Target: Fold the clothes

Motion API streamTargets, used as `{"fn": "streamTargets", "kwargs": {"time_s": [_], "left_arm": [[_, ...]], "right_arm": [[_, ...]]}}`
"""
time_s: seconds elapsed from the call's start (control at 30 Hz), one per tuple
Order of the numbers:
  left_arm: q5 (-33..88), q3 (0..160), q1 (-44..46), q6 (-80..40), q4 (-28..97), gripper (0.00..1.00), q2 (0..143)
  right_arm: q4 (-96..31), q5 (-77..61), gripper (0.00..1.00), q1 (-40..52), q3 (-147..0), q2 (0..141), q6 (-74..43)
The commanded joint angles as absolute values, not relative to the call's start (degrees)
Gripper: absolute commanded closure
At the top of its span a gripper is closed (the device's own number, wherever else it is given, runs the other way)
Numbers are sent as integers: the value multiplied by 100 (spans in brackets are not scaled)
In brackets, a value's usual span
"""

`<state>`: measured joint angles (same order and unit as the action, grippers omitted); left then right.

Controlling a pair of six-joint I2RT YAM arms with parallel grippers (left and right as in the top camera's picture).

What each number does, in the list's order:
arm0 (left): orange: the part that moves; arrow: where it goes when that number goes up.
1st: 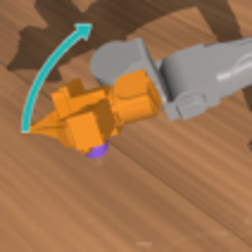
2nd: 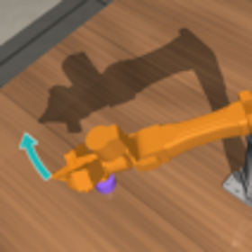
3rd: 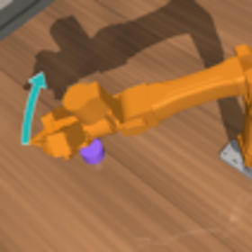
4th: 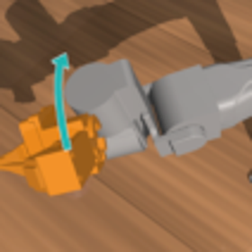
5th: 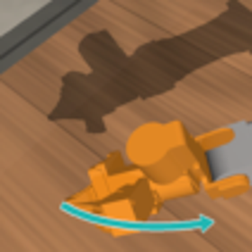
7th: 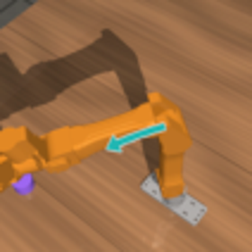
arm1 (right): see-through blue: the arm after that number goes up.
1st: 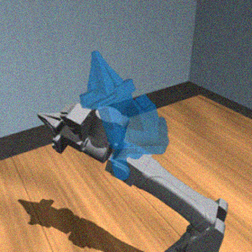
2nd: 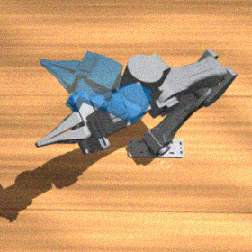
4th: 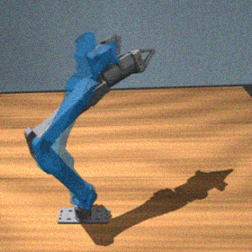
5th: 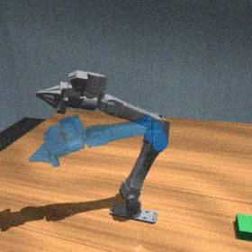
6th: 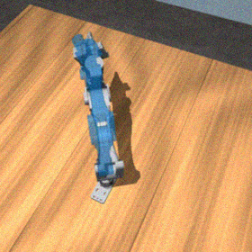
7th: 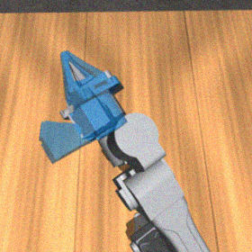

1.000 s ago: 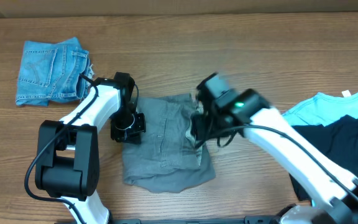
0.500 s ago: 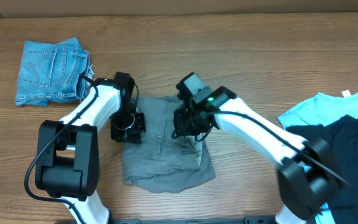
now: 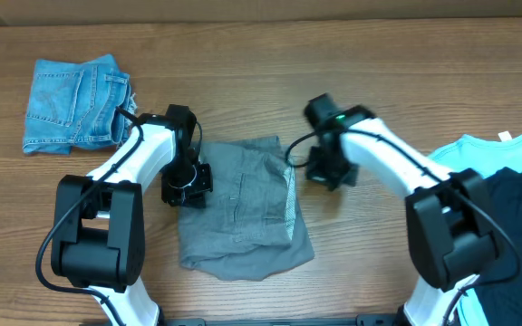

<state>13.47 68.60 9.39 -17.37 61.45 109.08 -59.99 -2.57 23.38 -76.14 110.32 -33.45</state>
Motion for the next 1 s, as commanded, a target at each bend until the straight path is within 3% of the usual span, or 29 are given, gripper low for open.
{"fn": "streamTargets", "kwargs": {"time_s": [0.0,0.17,0.3,0.4,0.6,0.77,0.97], "left_arm": [[1295,6836,976,-1673,6125,91,10871],[1317,6838,976,-1671,6125,88,10871],[1376,6869,976,-1653,6180,96,10849],[1498,6995,978,-1448,6394,95,10707],[1448,7238,978,-1387,6687,84,9537],[1439,7266,978,-1361,6726,67,8337],[1439,7255,978,-1271,7002,61,7717]], "right_arm": [[-5990,-1208,96,2307,-7883,10694,-2161],[-5951,-3105,95,2443,-8246,10149,-698],[-5618,-3457,95,2665,-8252,10044,-775],[-5258,-3299,96,2799,-8132,10167,-1070],[-4595,-2779,96,2845,-7863,10698,-1776],[-4134,-1594,96,2609,-7795,11240,-2652],[-3481,-1494,96,2198,-7795,11793,-2902]]}}
